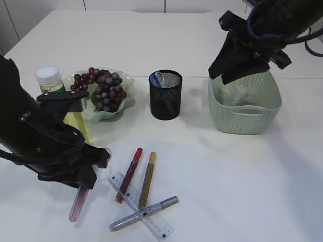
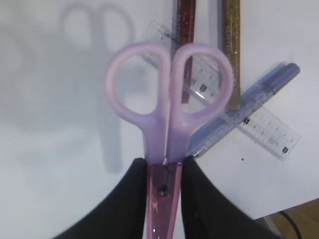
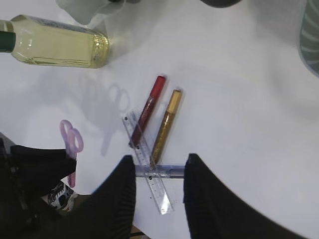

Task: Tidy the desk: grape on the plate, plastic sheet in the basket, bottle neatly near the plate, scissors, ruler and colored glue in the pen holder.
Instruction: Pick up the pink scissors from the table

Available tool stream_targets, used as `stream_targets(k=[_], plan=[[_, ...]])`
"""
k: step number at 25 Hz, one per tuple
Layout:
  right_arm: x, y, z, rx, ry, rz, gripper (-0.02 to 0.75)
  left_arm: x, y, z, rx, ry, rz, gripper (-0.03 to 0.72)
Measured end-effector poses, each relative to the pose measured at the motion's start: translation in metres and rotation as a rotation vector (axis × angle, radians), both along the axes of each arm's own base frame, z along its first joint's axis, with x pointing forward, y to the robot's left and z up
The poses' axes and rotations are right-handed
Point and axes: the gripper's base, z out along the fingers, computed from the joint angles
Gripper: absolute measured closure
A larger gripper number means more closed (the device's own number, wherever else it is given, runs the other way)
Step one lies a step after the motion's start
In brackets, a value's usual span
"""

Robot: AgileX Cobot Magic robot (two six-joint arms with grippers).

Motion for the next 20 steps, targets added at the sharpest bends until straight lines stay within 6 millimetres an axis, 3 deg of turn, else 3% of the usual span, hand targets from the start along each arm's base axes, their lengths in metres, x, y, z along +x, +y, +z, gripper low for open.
stream_targets(k=[20], plan=[[0.000, 0.007, 0.006, 0.084, -0.046, 0.057, 0.463, 0.018, -0.015, 0.029, -0.109, -0.122, -0.016, 0.538]])
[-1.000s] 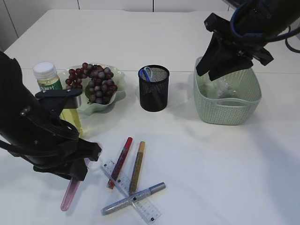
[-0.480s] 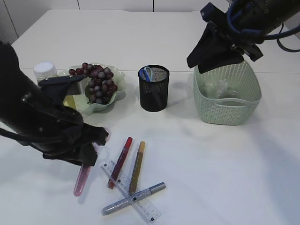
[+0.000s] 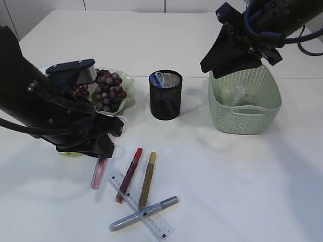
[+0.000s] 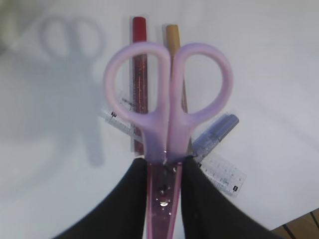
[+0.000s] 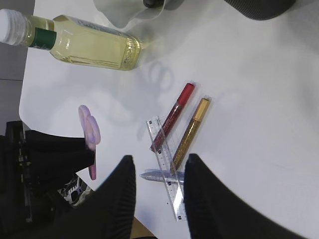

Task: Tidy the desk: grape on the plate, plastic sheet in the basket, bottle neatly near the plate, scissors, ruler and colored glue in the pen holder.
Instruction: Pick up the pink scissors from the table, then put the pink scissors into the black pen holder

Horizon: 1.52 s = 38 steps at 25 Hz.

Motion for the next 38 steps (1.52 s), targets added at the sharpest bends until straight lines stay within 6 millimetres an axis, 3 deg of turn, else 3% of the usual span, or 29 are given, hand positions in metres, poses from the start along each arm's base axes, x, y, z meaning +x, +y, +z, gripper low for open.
stream_targets(k=[17, 24, 33, 38], plan=[[0.000, -0.001, -0.001, -0.022, -0.018, 0.020, 0.463, 0.014, -0.005, 0.008, -0.078, -0.172, 0.020, 0.538], [0.000, -0.011, -0.009, -0.168, -0.033, 0.036, 0.463, 0.022, -0.008, 0.015, -0.105, -0.296, 0.007, 0.538], [0.003, -0.044, -0.022, -0.540, 0.007, -0.085, 0.463, 0.029, -0.007, 0.020, -0.084, -0.413, -0.032, 0.538], [0.004, -0.051, -0.023, -0.611, 0.013, -0.127, 0.463, 0.033, -0.009, 0.025, -0.110, -0.486, -0.027, 0.538]])
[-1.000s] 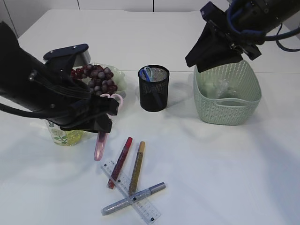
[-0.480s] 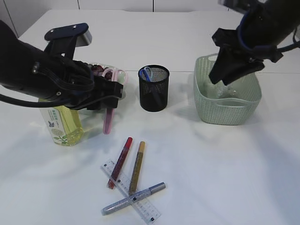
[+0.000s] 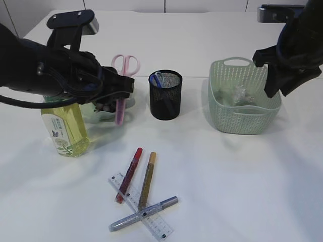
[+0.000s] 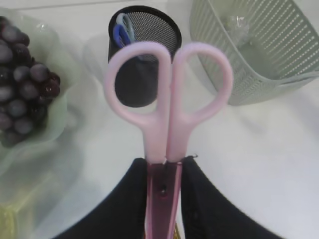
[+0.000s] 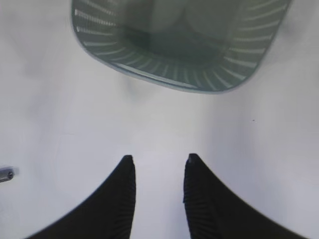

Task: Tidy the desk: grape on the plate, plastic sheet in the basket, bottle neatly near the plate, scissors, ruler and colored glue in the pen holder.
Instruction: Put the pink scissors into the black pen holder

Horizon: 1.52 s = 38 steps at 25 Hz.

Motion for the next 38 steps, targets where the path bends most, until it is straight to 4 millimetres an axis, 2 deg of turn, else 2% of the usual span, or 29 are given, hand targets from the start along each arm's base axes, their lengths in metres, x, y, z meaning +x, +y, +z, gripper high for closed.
stream_targets(k=[4, 10, 22, 29, 38], plan=[[0.001, -0.003, -0.001, -0.031, 0.000, -0.026, 0.463, 0.004, -0.001, 0.000, -0.001, -0.041, -0.006, 0.538], [0.007, -0.007, -0.016, -0.084, 0.036, -0.060, 0.463, 0.009, -0.004, 0.003, -0.025, -0.131, -0.010, 0.538], [0.009, -0.012, -0.017, -0.122, 0.030, -0.110, 0.463, 0.030, -0.017, 0.011, -0.093, -0.323, -0.022, 0.538], [0.013, -0.012, -0.016, -0.113, -0.008, -0.132, 0.463, 0.050, -0.031, 0.005, -0.122, -0.421, -0.039, 0.538], [0.017, -0.011, -0.015, -0.103, -0.054, -0.134, 0.463, 0.062, -0.040, -0.006, -0.209, -0.578, -0.042, 0.538]])
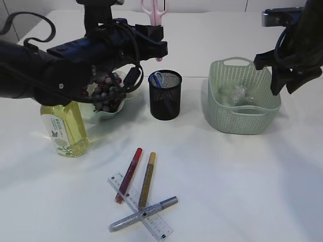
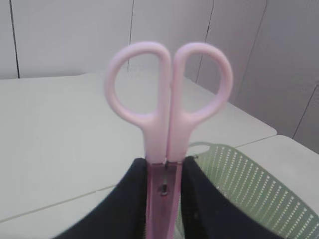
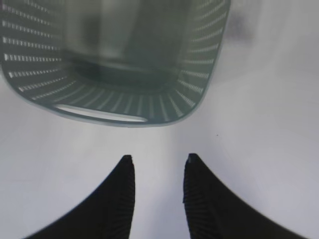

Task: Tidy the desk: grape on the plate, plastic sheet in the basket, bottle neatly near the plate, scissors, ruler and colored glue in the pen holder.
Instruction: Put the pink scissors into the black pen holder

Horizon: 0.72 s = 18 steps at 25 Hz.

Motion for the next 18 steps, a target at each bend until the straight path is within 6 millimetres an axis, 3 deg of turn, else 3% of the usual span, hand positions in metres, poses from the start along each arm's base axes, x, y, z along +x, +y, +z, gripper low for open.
stream_targets(k=[12, 18], plan=[[0.002, -0.003, 0.001, -0.031, -0.017, 0.007, 0.463, 0.033, -0.024, -0.015, -0.008, -0.055, -0.018, 0.538], [0.002, -0.003, 0.001, -0.041, -0.021, 0.009, 0.463, 0.045, -0.032, -0.039, 0.015, -0.020, -0.019, 0.535]])
